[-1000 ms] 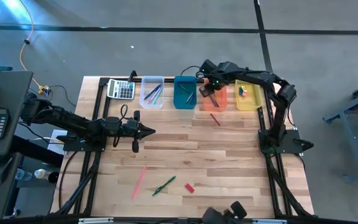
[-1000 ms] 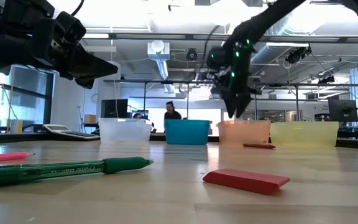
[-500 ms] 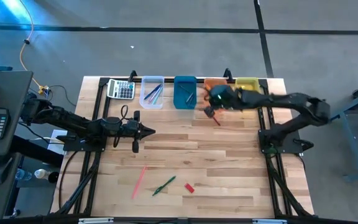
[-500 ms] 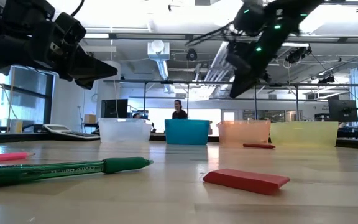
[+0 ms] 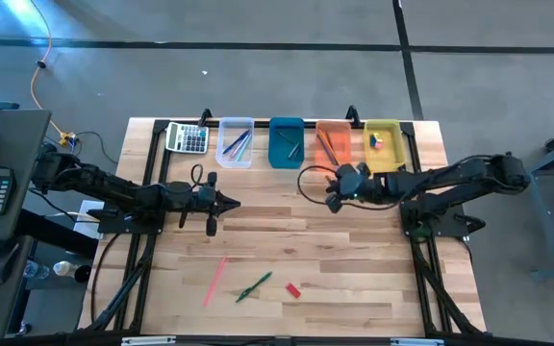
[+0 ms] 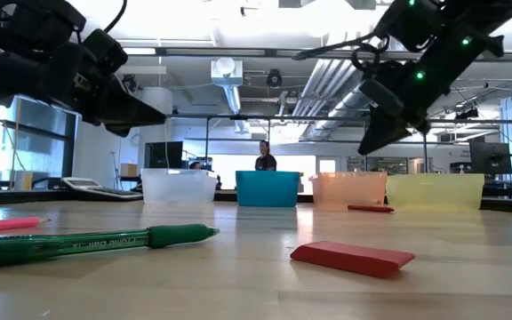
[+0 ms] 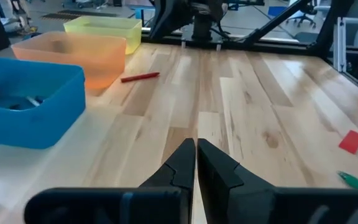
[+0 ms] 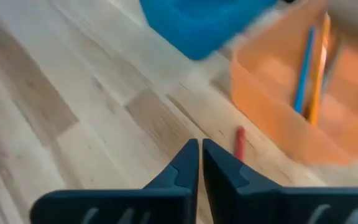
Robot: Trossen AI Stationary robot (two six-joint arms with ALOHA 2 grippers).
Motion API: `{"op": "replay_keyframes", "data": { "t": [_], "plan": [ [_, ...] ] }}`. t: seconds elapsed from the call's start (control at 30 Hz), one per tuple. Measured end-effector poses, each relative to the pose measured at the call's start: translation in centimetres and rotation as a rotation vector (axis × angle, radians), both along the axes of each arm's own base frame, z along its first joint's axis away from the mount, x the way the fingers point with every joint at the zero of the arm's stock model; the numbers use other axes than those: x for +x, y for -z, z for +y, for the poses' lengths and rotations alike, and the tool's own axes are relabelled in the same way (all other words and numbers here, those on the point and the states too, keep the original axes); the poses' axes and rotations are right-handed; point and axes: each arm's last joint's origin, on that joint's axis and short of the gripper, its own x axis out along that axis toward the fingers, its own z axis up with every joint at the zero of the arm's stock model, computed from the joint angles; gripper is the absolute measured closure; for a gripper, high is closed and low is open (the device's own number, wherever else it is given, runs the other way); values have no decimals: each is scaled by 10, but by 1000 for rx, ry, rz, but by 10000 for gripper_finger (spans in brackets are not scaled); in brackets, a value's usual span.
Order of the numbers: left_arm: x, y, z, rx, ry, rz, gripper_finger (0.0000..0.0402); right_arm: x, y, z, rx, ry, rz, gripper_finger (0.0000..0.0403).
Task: Sort crayons/erasers/pens/pencils in bins
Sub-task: Put the red crayon into the blue bin
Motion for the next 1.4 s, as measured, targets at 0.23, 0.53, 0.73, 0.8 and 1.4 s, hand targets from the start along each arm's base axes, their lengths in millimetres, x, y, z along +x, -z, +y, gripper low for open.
{"op": "replay_keyframes", "data": {
  "t": [0.23,0.53,0.73,0.8,1.4],
  "plan": [
    [0,1,0,-18,-11,3,394,-4,19,-7,42,106,126,311],
    [0,1,1,-12,-32,3,394,7,52,-24,108,154,226,270],
    [0,1,1,-5,-34,4,394,11,66,-28,154,152,262,270],
    [0,1,1,-5,-34,5,394,12,69,-28,163,152,270,274],
    [-1,2,1,-21,-40,18,394,12,61,-17,215,60,237,382]
  ]
}}
